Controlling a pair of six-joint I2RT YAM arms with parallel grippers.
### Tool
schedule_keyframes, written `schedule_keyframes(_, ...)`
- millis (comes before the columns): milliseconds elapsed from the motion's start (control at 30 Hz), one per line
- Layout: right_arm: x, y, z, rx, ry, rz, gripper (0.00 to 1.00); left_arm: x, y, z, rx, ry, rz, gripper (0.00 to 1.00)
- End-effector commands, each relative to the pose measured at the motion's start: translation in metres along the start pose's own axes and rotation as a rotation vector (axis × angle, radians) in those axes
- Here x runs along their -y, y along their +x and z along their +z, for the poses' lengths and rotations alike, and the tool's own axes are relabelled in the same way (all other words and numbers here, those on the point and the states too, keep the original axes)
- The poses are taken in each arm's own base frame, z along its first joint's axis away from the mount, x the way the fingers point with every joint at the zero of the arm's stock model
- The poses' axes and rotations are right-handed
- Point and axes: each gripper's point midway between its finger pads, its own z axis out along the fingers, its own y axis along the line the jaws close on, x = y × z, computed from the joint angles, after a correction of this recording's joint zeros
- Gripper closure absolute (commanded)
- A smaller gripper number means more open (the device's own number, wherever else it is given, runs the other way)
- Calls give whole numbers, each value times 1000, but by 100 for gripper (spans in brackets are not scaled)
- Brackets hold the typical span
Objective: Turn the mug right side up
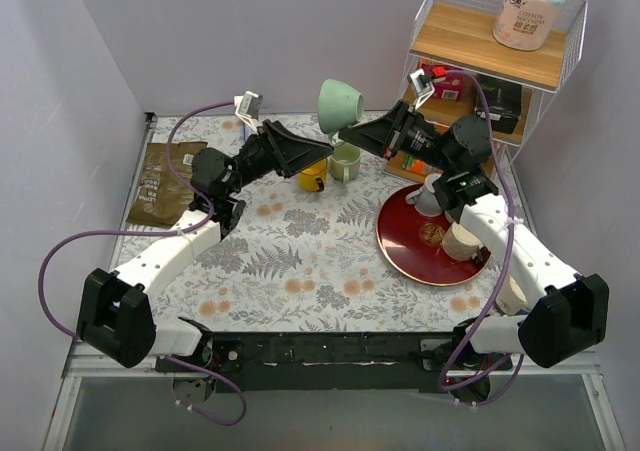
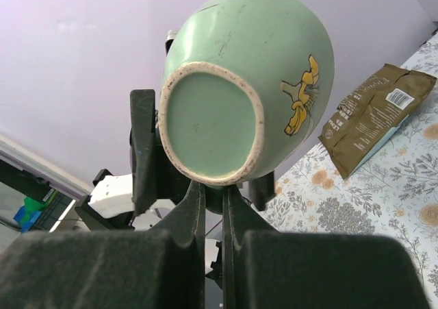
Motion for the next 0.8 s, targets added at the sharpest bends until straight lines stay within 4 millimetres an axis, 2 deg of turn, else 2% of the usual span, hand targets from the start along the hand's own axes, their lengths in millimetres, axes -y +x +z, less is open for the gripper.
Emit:
schedule_keyframes(0, -50, -19, 6, 54, -156, -106, 99, 40, -8, -4, 38, 159, -2, 28)
schedule_keyframes(167, -53, -14, 10, 44, -173, -102, 99, 31, -8, 0, 38, 155, -46, 39)
schedule_keyframes(233, -52, -12, 11, 41, -175, -103, 99, 29, -10, 1, 42, 147, -53, 48)
schedule_keyframes(300, -51, -10, 12, 36, -179, -102, 99, 28, -13, 2, 51, 136, -62, 50)
schedule_keyframes(400, -47, -5, 12, 25, -174, -90, 99, 29, -15, 3, 64, 137, -68, 60)
schedule_keyframes(433, -46, -4, 12, 24, -174, -90, 99, 29, -16, 4, 66, 135, -70, 67)
schedule_keyframes(533, -44, 0, 11, 15, -171, -86, 99, 29, -18, 3, 79, 133, -78, 76)
schedule_keyframes(633, -40, 6, 11, 0, -165, -76, 99, 26, -18, 3, 80, 123, -85, 91)
schedule_keyframes(667, -39, 7, 10, -3, -163, -78, 99, 25, -17, 3, 83, 116, -90, 100)
schedule_keyframes(767, -32, 13, 10, -24, -135, -70, 99, 22, -18, 1, 96, 95, -77, 100)
